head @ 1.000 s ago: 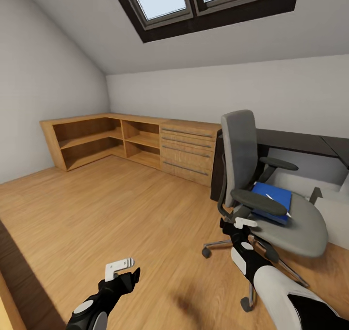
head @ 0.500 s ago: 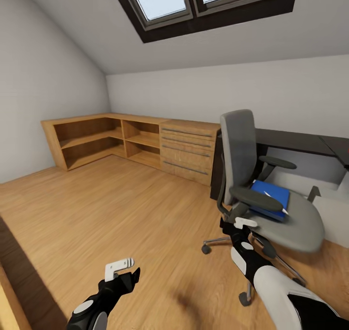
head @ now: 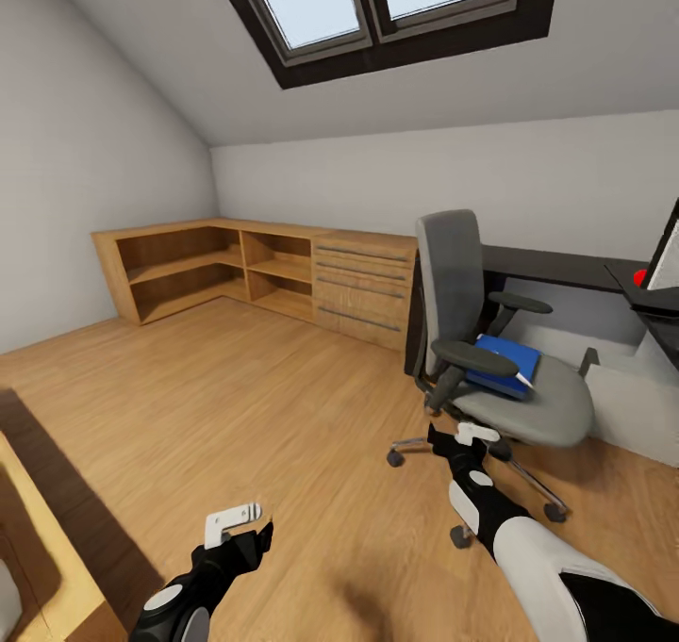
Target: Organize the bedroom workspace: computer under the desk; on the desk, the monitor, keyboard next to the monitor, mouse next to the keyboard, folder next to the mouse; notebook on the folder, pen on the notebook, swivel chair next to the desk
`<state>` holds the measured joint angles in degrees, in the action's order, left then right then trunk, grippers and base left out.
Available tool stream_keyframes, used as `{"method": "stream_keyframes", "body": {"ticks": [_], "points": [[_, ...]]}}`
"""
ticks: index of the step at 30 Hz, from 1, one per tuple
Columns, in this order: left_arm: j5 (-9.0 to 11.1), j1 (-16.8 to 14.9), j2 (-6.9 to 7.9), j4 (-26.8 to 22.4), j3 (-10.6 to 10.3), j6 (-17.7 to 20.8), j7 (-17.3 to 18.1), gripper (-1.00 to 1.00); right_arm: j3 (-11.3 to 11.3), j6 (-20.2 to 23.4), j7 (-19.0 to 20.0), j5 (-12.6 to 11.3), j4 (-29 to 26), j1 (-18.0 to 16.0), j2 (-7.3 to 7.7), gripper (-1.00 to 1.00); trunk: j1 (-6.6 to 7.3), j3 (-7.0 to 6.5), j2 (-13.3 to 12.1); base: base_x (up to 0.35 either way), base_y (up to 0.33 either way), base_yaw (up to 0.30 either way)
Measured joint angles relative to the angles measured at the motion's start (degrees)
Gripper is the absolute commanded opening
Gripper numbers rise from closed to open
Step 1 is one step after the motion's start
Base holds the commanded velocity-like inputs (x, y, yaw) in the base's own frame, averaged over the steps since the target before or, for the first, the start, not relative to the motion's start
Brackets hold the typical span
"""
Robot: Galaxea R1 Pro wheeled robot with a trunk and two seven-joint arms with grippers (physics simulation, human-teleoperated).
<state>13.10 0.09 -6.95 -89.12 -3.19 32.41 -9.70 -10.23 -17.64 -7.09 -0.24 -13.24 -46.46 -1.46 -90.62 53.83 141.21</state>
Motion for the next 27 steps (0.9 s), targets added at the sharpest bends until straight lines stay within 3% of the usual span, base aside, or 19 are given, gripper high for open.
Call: {"method": "stream_keyframes", "body": {"ticks": [11, 27], "points": [[0.0, 0.0, 0.00, 0.0, 0.0, 0.0, 0.0, 1.00, 0.0, -0.1, 0.0, 0.0, 0.0, 0.0, 0.00, 1.00, 0.02, -0.06, 0.0, -0.192, -0.161, -0.028], [0.0, 0.0, -0.03, 0.0, 0.0, 0.0, 0.0, 1.00, 0.0, -0.1, 0.0, 0.0, -0.1, 0.0, 0.07, 1.00, 0.03, -0.80, 0.0, -0.021, -0.024, -0.186]]}}
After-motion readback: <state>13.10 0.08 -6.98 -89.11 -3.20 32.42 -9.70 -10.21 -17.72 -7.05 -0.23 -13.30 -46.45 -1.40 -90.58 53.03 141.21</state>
